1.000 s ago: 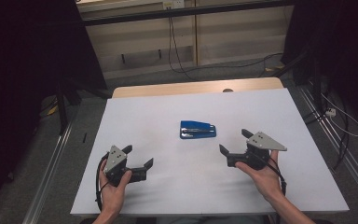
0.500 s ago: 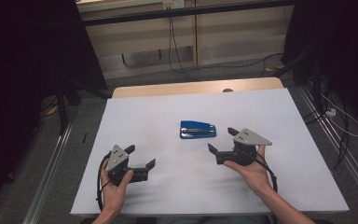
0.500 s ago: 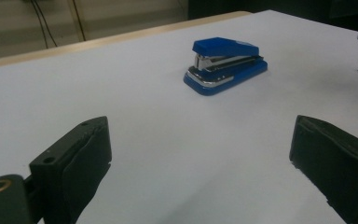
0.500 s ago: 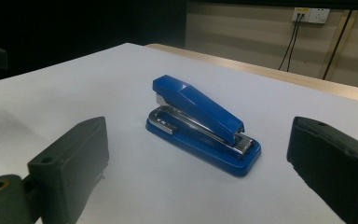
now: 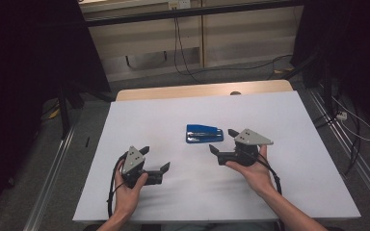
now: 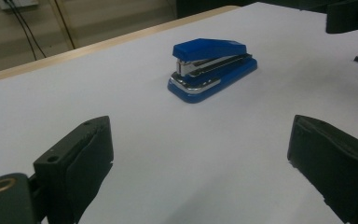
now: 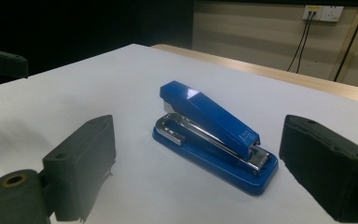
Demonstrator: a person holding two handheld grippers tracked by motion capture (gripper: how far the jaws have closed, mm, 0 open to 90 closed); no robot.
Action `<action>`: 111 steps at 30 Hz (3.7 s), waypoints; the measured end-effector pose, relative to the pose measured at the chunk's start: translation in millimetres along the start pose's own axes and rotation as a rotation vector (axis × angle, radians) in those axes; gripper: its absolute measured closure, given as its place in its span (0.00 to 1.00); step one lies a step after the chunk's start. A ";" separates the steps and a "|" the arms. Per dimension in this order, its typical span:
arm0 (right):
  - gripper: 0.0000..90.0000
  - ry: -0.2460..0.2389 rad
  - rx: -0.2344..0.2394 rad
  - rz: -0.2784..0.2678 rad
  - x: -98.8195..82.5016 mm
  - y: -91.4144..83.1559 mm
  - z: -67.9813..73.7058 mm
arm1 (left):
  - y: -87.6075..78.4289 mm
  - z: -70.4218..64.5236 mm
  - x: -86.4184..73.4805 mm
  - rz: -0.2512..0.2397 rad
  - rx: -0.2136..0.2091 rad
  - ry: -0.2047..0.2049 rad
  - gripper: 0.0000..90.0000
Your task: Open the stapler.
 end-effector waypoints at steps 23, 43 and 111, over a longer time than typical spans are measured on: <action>0.32 -0.019 0.049 0.041 3.0 33.3 10.5 | 46.4 14.2 23.3 -0.019 -0.028 0.014 0.06; 0.76 -0.008 0.108 0.076 11.4 51.0 10.6 | 85.2 32.1 34.3 0.001 -0.001 0.013 0.07; 1.00 -0.084 0.021 0.375 -27.9 97.0 -7.5 | 139.9 31.8 16.1 0.204 -0.123 -0.024 1.00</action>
Point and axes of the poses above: each handheld gripper's, and its own axes: y roughly forward along the jaws, x roughly out of its top, z roughly to its left, the point moved 8 cm from there along y, roughly forward along the jaws, and after that the axes turned 10 degrees about y, right-handed, at the moved point
